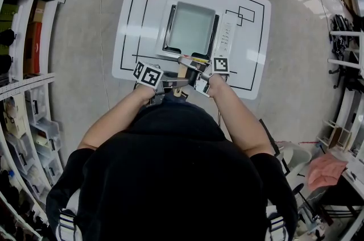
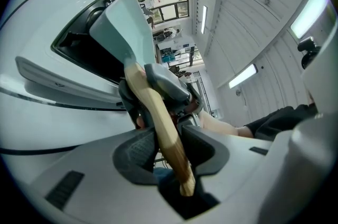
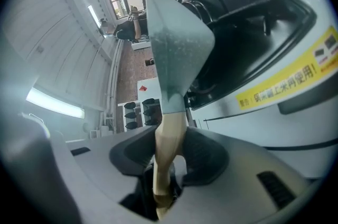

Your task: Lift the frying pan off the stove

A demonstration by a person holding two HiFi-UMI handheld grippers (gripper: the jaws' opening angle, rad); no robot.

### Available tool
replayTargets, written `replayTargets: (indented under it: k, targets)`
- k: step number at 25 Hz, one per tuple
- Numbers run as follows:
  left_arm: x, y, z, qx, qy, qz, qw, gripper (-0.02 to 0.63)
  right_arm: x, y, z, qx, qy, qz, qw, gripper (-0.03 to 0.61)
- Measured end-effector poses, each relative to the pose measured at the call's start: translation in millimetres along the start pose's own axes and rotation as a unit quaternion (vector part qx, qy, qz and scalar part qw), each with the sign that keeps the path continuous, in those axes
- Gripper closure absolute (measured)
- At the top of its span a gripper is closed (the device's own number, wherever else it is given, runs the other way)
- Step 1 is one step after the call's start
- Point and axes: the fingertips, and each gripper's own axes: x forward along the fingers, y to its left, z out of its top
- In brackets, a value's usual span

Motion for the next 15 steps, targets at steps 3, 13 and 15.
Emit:
replayTargets:
  k: [3,13,15]
  targets:
    - [0,-2,2,0.003,-0.002,0.001,1.0000,0.472,0,3,1,0.005,-0.004,0.002,1.000,0.439]
    - [0,-19,5,0.023,-0.003,0.000,0.9997,0.471,-5,20,-1,-0.009,-0.005,0.005,1.000,0.439]
    - [0,-23,6,0.028,-0.003,0.000,0.9996,0.471,-6,25,-1,-0.012,-0.005,0.005,1.000,0.439]
